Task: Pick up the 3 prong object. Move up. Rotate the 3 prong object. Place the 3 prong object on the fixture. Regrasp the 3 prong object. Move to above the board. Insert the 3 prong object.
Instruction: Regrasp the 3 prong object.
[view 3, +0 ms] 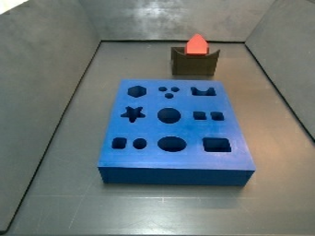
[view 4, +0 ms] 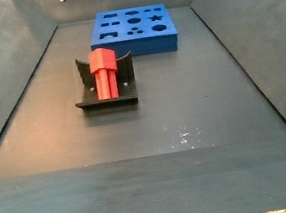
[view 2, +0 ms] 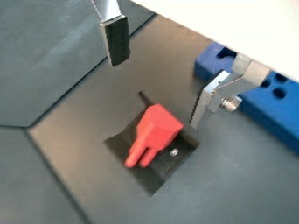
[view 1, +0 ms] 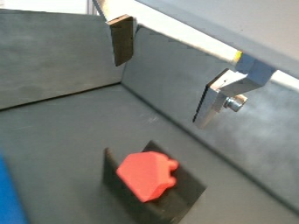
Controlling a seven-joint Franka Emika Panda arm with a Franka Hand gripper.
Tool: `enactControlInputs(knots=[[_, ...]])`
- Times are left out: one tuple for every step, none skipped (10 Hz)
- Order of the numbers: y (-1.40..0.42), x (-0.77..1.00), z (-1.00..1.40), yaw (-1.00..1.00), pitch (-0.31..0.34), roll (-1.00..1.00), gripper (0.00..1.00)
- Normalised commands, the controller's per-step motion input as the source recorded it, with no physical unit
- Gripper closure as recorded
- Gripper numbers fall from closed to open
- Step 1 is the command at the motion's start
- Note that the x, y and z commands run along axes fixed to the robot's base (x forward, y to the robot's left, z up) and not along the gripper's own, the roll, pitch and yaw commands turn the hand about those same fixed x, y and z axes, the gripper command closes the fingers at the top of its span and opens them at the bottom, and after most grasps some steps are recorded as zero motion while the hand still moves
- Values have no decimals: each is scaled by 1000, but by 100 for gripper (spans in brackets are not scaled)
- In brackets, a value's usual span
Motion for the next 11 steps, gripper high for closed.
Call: enactControlInputs(knots=[[-27,31,-8,23,-1,1000,0],[-29,43,-11,25,14,1000,0],[-31,56,-15,29,28,1000,0],[-36,72,-19,37,54,1000,0],[-39,81,-20,42,72,1000,0],[-42,95,-18,64,117,1000,0],[-45,103,-16,78,143,863,0],[-48,113,-26,104,158,616,0],[-51,114,-26,120,156,493,0],[-39,104,-12,156,135,265,0],[-39,95,-12,169,120,211,0]])
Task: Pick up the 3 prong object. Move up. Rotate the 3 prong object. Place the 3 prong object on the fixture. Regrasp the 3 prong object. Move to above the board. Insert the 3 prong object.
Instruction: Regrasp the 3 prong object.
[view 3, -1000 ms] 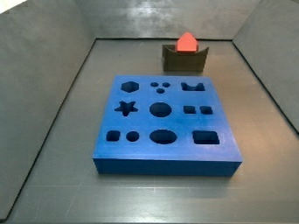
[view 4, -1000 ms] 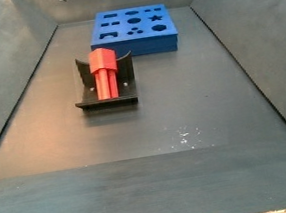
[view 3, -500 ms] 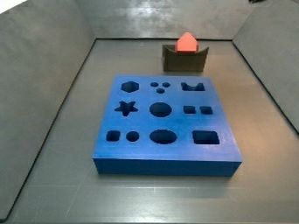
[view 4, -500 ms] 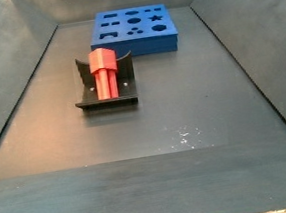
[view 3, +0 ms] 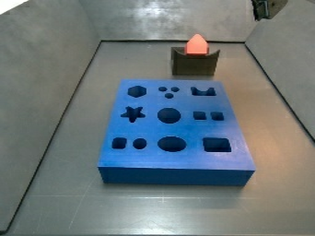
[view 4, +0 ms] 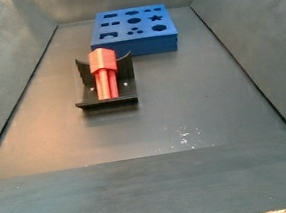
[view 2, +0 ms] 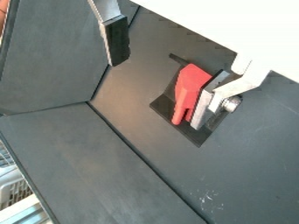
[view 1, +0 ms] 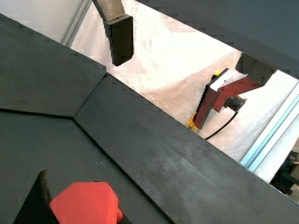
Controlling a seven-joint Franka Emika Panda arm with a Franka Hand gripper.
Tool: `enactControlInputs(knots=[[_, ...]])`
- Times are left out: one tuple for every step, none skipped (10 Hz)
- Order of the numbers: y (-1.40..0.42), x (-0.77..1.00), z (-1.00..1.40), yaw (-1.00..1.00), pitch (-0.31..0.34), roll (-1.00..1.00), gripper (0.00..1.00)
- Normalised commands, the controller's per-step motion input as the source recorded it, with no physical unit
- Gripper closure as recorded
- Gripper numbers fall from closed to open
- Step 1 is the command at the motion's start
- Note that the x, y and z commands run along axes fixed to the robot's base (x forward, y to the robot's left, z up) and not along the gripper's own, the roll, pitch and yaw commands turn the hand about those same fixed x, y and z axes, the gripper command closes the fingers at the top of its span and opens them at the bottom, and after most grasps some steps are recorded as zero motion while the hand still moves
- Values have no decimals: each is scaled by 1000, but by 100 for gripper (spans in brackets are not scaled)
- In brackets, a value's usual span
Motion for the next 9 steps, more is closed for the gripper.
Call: enactControlInputs(knots=[[71,37,-1000,303,37,96,0],[71,39,-1000,303,20,87,0],[63,56,-1000,259,-38,86,0],[58,67,-1000,216,-88,90,0],[52,76,-1000,156,-137,90,0],[50,80,-1000,127,-154,85,0],[46,91,-1000,65,-162,73,0],[42,98,-1000,25,-153,75,0],[37,106,-1000,-10,-138,73,0]])
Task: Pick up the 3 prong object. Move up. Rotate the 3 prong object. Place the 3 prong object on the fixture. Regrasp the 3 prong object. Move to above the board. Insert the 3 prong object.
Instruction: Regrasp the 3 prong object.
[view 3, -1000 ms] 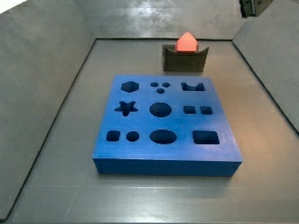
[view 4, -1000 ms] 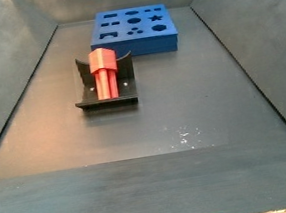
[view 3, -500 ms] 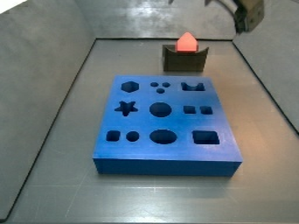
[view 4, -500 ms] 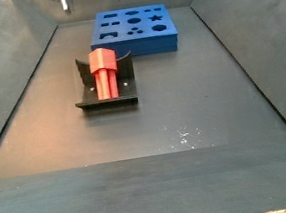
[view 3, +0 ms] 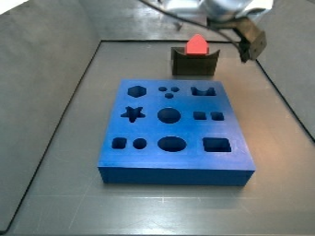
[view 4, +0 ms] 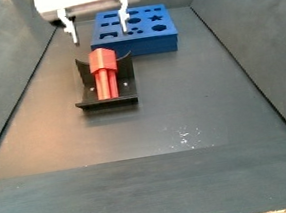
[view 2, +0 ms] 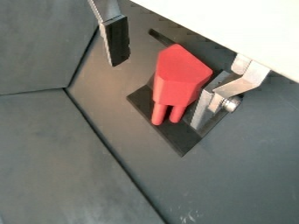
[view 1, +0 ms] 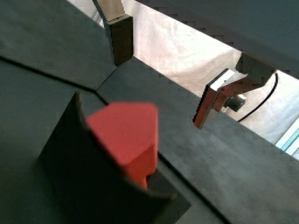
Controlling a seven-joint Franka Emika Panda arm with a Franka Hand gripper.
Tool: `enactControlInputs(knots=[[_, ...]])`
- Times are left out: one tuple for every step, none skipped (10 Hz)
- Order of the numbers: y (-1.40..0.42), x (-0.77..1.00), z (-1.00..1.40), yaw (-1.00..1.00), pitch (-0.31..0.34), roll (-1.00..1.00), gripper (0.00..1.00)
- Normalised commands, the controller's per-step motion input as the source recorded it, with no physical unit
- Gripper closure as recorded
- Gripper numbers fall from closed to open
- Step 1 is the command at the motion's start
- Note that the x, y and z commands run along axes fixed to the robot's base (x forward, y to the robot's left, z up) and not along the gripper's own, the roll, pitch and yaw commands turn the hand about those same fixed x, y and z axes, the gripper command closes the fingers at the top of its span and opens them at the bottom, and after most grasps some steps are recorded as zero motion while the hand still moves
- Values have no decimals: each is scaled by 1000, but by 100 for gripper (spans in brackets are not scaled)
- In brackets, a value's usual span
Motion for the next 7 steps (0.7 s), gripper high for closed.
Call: enactControlInputs(knots=[[30,113,-1000,-41,-108,73,0],[27,118,-996,-55,-80,73,0],[21,110,-852,-58,-52,66,0],[11,97,-670,-55,-15,63,0],[6,88,-538,-42,8,64,0],[4,86,-451,-31,15,63,0],[3,78,-292,-6,20,54,0]])
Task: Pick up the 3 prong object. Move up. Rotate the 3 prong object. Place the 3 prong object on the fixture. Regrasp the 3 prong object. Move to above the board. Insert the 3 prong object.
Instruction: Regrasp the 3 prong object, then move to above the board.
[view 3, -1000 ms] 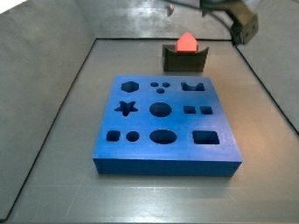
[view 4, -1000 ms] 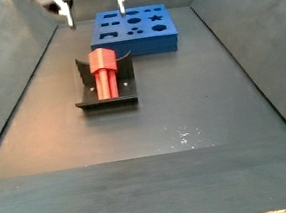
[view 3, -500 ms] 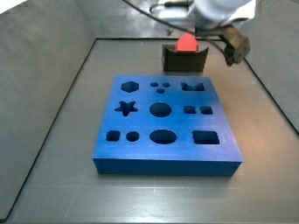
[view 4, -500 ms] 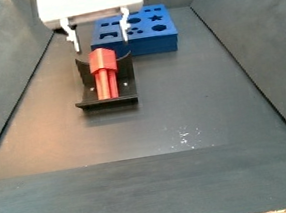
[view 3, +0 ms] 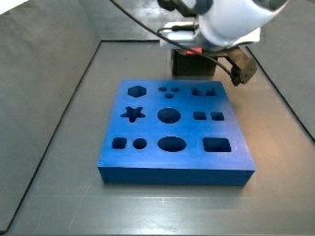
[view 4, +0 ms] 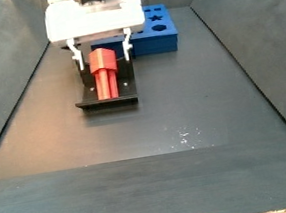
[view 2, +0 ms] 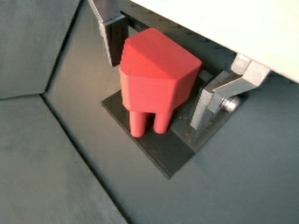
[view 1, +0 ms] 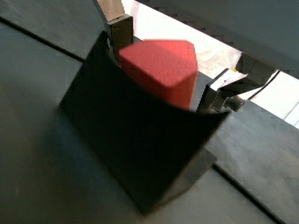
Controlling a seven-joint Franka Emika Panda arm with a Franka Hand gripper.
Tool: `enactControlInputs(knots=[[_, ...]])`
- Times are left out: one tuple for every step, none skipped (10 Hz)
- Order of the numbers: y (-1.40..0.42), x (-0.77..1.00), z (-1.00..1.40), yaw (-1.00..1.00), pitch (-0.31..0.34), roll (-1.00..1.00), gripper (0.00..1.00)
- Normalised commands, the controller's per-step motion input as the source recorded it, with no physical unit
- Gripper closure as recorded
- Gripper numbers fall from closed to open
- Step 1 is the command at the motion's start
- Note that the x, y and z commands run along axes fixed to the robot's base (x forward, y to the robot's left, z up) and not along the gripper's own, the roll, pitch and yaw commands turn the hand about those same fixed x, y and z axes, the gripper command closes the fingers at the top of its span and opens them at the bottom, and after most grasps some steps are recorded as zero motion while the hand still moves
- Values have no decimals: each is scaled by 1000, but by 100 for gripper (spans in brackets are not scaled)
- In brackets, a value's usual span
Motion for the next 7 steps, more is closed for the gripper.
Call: enactControlInputs(knots=[[-3,40,-210,6,29,48,0],[-7,16,-193,11,25,49,0],[-7,17,-193,14,25,49,0],[-7,17,-192,17,25,49,0],[0,0,0,0,0,0,100],[-35,62,1000,131,-298,-74,100],[-36,59,1000,112,-291,-75,100]])
